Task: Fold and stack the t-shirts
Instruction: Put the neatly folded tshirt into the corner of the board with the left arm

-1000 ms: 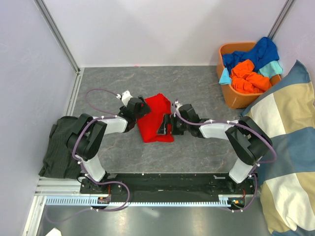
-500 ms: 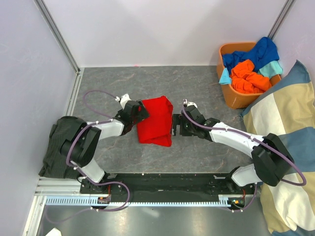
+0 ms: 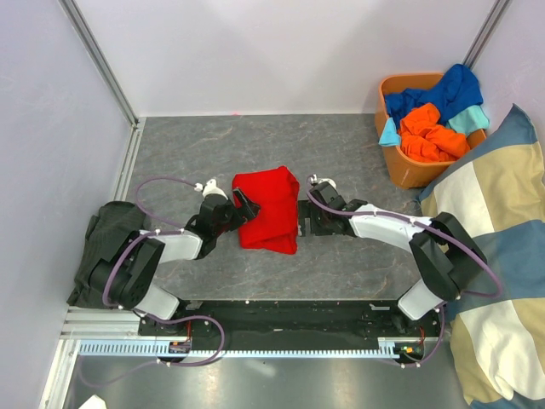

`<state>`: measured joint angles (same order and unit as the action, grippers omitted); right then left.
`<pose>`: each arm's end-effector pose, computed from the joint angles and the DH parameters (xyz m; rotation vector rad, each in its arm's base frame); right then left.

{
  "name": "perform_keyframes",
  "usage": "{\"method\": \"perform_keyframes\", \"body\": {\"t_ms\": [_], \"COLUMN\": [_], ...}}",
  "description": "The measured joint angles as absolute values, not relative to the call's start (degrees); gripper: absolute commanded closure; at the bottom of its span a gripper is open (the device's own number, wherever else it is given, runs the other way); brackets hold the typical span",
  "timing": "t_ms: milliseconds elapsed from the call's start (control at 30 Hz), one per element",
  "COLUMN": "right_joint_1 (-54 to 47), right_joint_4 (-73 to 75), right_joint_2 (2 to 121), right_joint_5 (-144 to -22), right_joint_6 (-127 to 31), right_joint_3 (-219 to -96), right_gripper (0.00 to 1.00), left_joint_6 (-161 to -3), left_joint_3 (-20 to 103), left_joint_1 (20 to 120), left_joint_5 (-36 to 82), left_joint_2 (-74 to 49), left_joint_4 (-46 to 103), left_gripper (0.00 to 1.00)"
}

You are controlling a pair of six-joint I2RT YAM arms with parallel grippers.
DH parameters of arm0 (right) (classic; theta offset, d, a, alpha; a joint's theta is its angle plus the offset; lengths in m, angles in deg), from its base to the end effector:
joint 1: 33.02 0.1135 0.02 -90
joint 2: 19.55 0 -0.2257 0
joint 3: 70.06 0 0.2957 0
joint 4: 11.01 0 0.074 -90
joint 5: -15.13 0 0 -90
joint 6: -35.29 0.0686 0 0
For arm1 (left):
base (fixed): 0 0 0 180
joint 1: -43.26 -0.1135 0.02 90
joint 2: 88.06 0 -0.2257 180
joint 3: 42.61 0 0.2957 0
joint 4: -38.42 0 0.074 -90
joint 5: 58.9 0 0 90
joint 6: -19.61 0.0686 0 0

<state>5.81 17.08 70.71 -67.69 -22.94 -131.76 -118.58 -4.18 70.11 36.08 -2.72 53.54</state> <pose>0.2849 0.2183 0.0792 -0.1104 2.5767 0.3143 0.2923 -0.1413 0.0475 -0.4596 2.1516 -0.6699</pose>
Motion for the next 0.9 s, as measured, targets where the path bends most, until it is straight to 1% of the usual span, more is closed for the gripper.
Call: {"method": "perform_keyframes", "body": {"t_ms": [167, 233, 333, 367, 400, 433, 567, 700, 800, 900], "right_joint_1": [5.76, 5.74, 5.74, 5.63, 5.57, 5.48, 5.30, 5.04, 5.04, 5.04], "right_joint_4": [16.56, 16.40, 16.29, 16.23, 16.21, 16.19, 16.16, 16.03, 15.84, 15.31], "right_joint_2": [72.29, 72.29, 72.29, 72.29, 72.29, 72.29, 72.26, 71.59, 69.90, 68.46], "right_joint_5": [-68.50, -68.52, -68.47, -68.47, -68.47, -68.47, -68.41, -68.28, -68.25, -68.28], "right_joint_6": [-23.46, -23.49, -23.51, -23.51, -23.51, -23.53, -23.51, -23.51, -23.49, -23.44], "right_joint_3": [-132.55, -132.57, -132.57, -132.59, -132.57, -132.57, -132.57, -132.09, -130.63, -128.99], "right_gripper": [0.02, 0.02, 0.02, 0.02, 0.02, 0.02, 0.02, 0.02, 0.02, 0.02], "left_joint_6": [-118.56, -118.56, -118.40, -118.40, -117.99, -117.81, -117.59, -115.21, -109.75, -101.40], "left_joint_3": [-3.92, -2.55, -0.99, -0.86, -0.80, -0.77, 0.14, 4.30, 11.81, 26.18], "left_joint_1": [70.09, 70.09, 70.07, 70.02, 69.93, 69.83, 69.67, 69.43, 69.28, 69.17], "left_joint_5": [31.57, 30.52, 29.91, 29.89, 29.96, 30.00, 29.21, 29.02, 29.08, 29.85], "left_joint_2": [1.46, 3.32, 5.09, 5.46, 5.87, 6.27, 7.18, 7.23, 8.93, 14.75], "left_joint_4": [60.49, 61.45, 61.59, 61.48, 60.97, 60.43, 57.74, 50.83, 41.15, 29.41], "left_gripper": [0.00, 0.05, 0.36, 0.79, 0.96, 0.98, 0.98, 0.98, 0.98, 0.98]}}
